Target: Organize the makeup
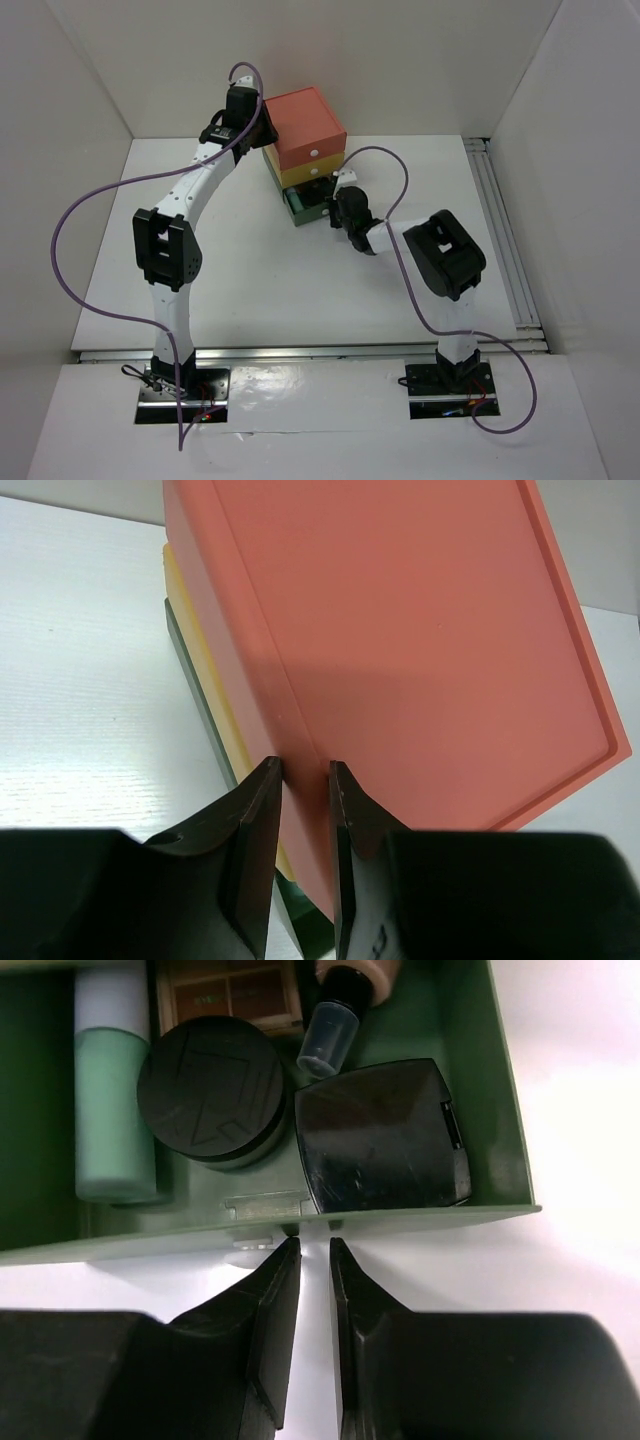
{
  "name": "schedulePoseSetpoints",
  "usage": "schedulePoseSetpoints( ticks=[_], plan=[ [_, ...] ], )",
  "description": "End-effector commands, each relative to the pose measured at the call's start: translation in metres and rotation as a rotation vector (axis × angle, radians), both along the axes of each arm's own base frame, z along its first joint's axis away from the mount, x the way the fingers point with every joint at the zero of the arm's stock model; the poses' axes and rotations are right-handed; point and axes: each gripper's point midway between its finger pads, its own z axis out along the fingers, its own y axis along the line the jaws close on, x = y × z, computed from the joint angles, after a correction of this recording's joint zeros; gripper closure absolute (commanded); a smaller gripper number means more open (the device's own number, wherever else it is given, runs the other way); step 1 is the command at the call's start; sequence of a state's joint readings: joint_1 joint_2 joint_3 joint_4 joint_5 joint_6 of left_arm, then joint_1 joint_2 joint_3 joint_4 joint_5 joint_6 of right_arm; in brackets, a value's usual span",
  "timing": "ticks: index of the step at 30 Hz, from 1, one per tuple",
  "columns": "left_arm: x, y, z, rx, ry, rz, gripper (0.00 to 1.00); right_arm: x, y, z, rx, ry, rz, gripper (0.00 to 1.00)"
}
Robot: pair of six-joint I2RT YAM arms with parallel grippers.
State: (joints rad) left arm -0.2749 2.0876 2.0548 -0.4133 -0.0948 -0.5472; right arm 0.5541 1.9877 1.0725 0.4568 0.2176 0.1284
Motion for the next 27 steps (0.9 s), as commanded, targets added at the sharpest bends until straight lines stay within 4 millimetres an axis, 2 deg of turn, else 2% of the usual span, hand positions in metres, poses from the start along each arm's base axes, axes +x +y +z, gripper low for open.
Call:
schedulePoseSetpoints(
  ticks=[1,2,4,5,7,8,9,10,11,12,13,15,17,18,20,21,22,23,24,25,26,27],
  plan=[
    [-0.039,-0.011,-0.093,0.075,0.288,-0.128,0.71,0.046,0.031,0.078,0.211,-0.266,0.001,0.74],
    [-0.039,-0.011,-0.093,0.075,0.288,-0.129,0.71,0.052,0.032,0.071,0.219,-0.269,-0.014,0.74],
    [-0.042,-0.012,-0.097,0.070,0.301,-0.138,0.71,0.066,0.033,0.090,0.289,-0.343,-0.040,0.74],
    [-0.042,-0.012,-0.098,0.070,0.301,-0.138,0.72,0.070,0.035,0.083,0.302,-0.342,-0.043,0.74],
    [-0.044,-0.013,-0.102,0.067,0.313,-0.145,0.72,0.087,0.035,0.094,0.348,-0.383,-0.072,0.74],
    [-0.044,-0.013,-0.102,0.074,0.311,-0.151,0.72,0.094,0.033,0.082,0.369,-0.371,-0.089,0.74],
    [-0.044,-0.013,-0.102,0.074,0.311,-0.151,0.72,0.098,0.038,0.082,0.387,-0.378,-0.078,0.74],
    [-0.044,-0.013,-0.102,0.074,0.311,-0.151,0.72,0.106,0.036,0.093,0.437,-0.400,-0.092,0.73],
    [-0.044,-0.013,-0.102,0.074,0.311,-0.151,0.72,0.110,0.031,0.090,0.454,-0.406,-0.096,0.73],
    [-0.044,-0.013,-0.102,0.074,0.311,-0.151,0.72,0.110,0.034,0.084,0.474,-0.406,-0.088,0.71],
    [-0.046,-0.012,-0.106,0.076,0.321,-0.151,0.72,0.110,0.035,0.101,0.523,-0.455,-0.083,0.71],
    [-0.048,-0.012,-0.107,0.078,0.330,-0.151,0.72,0.107,0.035,0.098,0.560,-0.463,-0.085,0.68],
    [-0.049,-0.012,-0.094,0.073,0.307,-0.151,0.72,0.101,0.032,0.096,0.570,-0.480,-0.082,0.66],
    [-0.048,-0.010,-0.094,0.078,0.305,-0.144,0.72,0.098,0.032,0.108,0.579,-0.492,-0.071,0.66],
    [-0.047,-0.006,-0.086,0.090,0.292,-0.126,0.72,0.090,0.029,0.101,0.554,-0.447,-0.067,0.66],
    [-0.043,-0.005,-0.069,0.084,0.259,-0.109,0.71,0.084,0.026,0.124,0.556,-0.467,-0.063,0.66],
    [-0.039,0.001,-0.061,0.088,0.246,-0.089,0.68,0.079,0.020,0.128,0.549,-0.462,-0.082,0.66],
    [-0.041,0.005,-0.055,0.094,0.252,-0.063,0.51,0.069,0.012,0.111,0.508,-0.400,-0.104,0.66],
    [-0.039,0.011,-0.039,0.086,0.228,-0.052,0.46,0.063,0.006,0.114,0.483,-0.386,-0.114,0.65],
    [-0.036,0.018,-0.019,0.074,0.185,-0.038,0.37,0.054,-0.001,0.140,0.490,-0.402,-0.124,0.65],
    [-0.037,0.018,0.002,0.055,0.153,-0.030,0.27,0.046,-0.012,0.120,0.412,-0.320,-0.141,0.64],
    [-0.038,0.025,0.013,0.049,0.132,-0.017,0.16,0.041,-0.019,0.120,0.368,-0.295,-0.153,0.60]
  ],
)
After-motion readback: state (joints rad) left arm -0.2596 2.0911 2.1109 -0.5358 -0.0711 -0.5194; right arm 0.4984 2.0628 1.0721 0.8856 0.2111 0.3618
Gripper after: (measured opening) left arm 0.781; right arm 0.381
